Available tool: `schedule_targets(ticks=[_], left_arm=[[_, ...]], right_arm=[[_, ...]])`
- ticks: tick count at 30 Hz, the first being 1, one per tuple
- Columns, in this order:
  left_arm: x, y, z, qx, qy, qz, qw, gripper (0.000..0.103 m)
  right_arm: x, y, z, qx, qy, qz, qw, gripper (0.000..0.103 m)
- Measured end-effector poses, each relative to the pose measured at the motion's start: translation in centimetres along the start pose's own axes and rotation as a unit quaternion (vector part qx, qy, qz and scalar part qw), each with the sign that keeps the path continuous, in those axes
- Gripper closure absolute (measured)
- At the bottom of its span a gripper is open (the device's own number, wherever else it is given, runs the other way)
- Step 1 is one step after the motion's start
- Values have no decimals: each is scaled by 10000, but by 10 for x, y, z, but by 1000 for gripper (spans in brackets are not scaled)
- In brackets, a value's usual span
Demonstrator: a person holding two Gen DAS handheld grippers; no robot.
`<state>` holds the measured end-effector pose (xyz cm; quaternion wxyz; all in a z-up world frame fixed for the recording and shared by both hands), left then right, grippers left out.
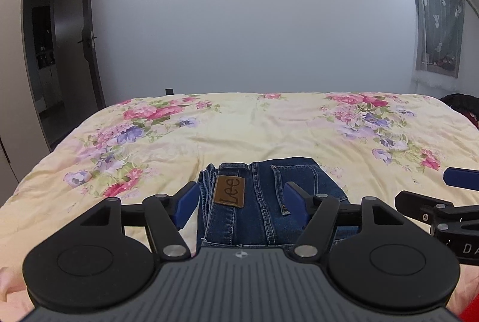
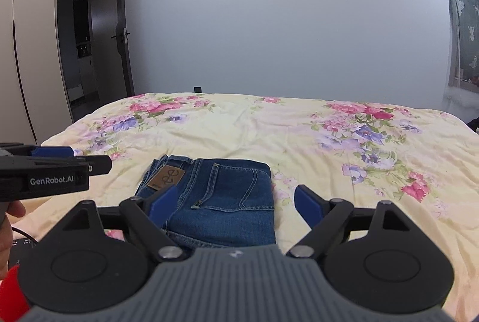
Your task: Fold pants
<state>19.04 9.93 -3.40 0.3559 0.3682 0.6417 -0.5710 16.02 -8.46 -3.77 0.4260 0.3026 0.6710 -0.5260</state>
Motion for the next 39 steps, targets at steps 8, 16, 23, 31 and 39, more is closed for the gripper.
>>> schedule_targets(ticks=[8, 16, 23, 31, 39], left_arm=[[28, -3, 5, -72, 85, -279, 9995, 20], [41, 6, 4, -42, 4, -513, 9987, 19], [47, 9, 3, -83, 7, -648, 9979, 19], [59, 10, 3, -11, -36, -868, 9962, 19], [63, 7, 5, 6, -20, -916, 9958, 19]], right_arm=[[40, -5, -1, 234, 140, -127, 9995, 22], [48, 5, -2, 298, 129, -251, 9992, 22], [50, 12, -8, 244, 83, -344, 9991, 21], [58, 15, -10, 248, 133, -600, 9978, 21], [61, 9, -12, 214, 187, -612, 9977, 21]])
Point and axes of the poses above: each gripper's, at about its wrist camera, not at the fingertips, and y roughly the way its jaws point, z to its right, x to its underside, the point moved 10 cm from there along y, roughly the way its jaws point, and after that the axes turned 1 degree about y, right-handed, at the moved point
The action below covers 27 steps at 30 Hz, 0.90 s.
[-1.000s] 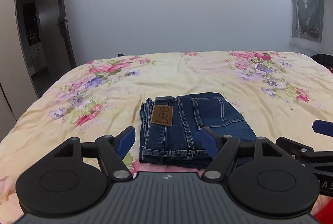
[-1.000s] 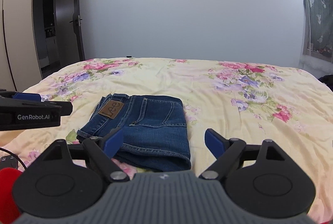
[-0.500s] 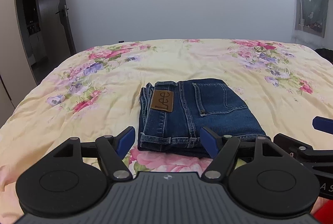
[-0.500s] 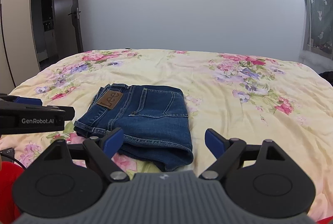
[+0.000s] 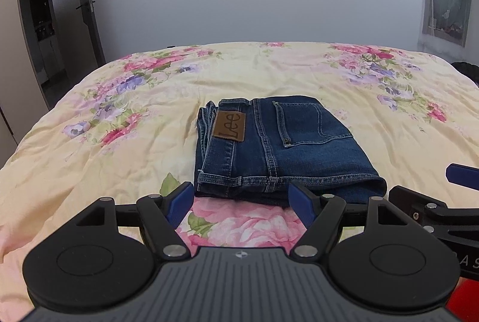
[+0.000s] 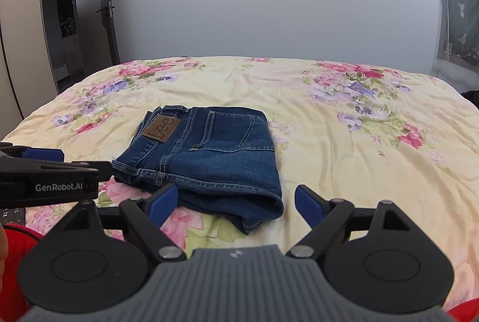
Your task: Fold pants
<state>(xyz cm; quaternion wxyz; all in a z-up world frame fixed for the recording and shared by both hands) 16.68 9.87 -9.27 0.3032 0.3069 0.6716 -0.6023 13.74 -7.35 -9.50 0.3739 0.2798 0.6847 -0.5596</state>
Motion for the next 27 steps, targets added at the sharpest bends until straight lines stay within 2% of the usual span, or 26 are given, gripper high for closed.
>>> schedule_targets(ticks=[27], left_arm=[[-3, -2, -1, -59, 30, 20, 10000, 19]], right_arm=[[-1, -3, -1, -49, -7, 59, 10000, 21]])
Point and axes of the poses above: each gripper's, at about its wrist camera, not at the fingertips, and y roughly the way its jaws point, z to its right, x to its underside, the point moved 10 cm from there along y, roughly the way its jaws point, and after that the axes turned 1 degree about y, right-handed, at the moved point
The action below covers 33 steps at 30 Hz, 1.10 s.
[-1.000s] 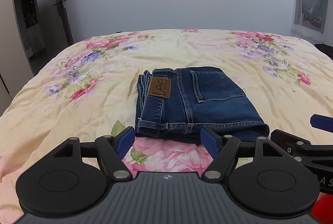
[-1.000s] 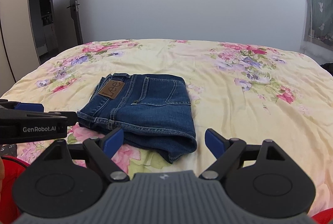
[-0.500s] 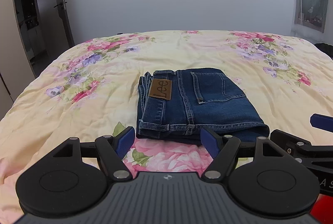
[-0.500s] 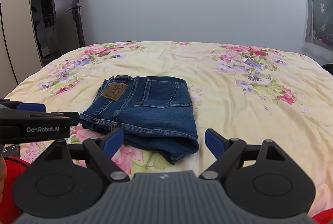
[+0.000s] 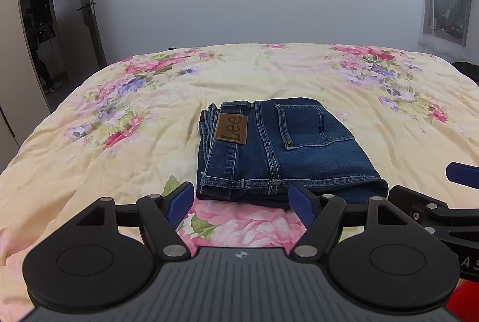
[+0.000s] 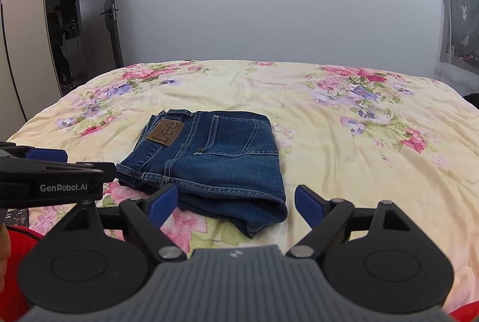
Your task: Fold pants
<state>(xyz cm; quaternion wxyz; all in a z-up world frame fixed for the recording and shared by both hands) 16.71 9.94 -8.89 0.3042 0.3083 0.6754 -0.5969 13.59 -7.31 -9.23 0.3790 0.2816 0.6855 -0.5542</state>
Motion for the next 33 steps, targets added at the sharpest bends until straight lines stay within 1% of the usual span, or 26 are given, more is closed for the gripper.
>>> schedule_targets(ticks=[16, 20, 33], left_arm=[[-1, -1, -1, -35, 29, -2, 10000, 19], [0, -1, 0, 19, 57, -3, 10000, 19], [-5, -3, -3, -70, 148, 124, 9998, 21]], right_arm=[[-1, 0, 0, -29, 6, 3, 10000, 21], [-1, 0, 0, -39, 1, -4, 10000, 21], [1, 0, -1, -47, -8, -13, 10000, 21]])
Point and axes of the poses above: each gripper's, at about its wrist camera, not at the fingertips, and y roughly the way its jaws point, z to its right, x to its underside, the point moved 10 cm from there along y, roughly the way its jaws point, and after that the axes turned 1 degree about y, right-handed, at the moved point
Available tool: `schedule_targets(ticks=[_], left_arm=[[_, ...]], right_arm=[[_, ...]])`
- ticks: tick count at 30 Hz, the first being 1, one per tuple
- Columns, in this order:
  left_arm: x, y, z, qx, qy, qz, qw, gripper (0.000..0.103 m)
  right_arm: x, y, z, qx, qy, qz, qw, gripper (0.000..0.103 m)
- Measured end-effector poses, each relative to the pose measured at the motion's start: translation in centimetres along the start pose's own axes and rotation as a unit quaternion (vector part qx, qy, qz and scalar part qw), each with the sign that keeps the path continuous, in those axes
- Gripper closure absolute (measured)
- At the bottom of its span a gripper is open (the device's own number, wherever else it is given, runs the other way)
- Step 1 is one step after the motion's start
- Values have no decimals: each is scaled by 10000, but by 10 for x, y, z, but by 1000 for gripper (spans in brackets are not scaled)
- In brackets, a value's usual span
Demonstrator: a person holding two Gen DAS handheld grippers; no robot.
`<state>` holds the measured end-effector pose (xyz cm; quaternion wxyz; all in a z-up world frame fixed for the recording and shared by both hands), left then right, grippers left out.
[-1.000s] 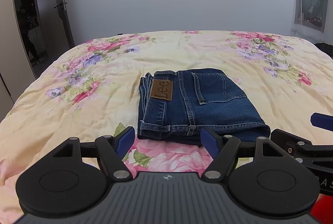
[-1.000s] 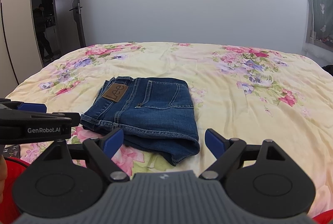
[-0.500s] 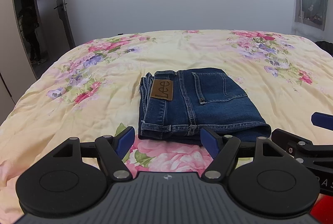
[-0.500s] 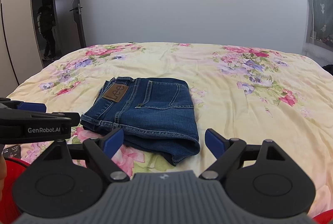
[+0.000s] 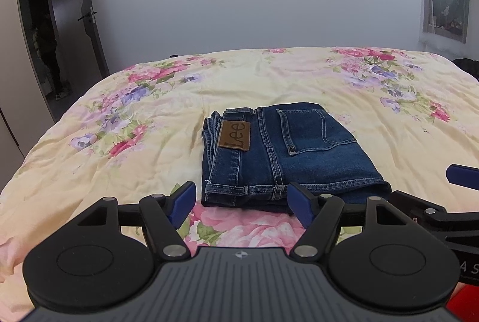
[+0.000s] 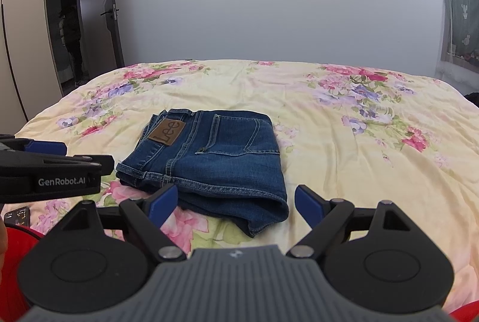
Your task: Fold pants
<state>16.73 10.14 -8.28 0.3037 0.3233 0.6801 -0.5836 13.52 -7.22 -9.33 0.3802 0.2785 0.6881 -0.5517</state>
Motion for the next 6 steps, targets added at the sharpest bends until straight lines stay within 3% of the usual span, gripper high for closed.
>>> schedule_targets(ticks=[6], left_arm=[[0, 1, 0, 17, 2, -3, 10000, 21]], right_arm=[[0, 0, 0, -11, -10, -14, 10000, 21]])
Point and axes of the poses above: each gripper's, at about its wrist camera, not at the fingertips, and y roughly the way its jaws point, z to its right, x to its underside, the point moved 10 cm from there along y, roughly the way its jaws point, and after that the axes turned 1 degree about y, right-handed, at the moved point
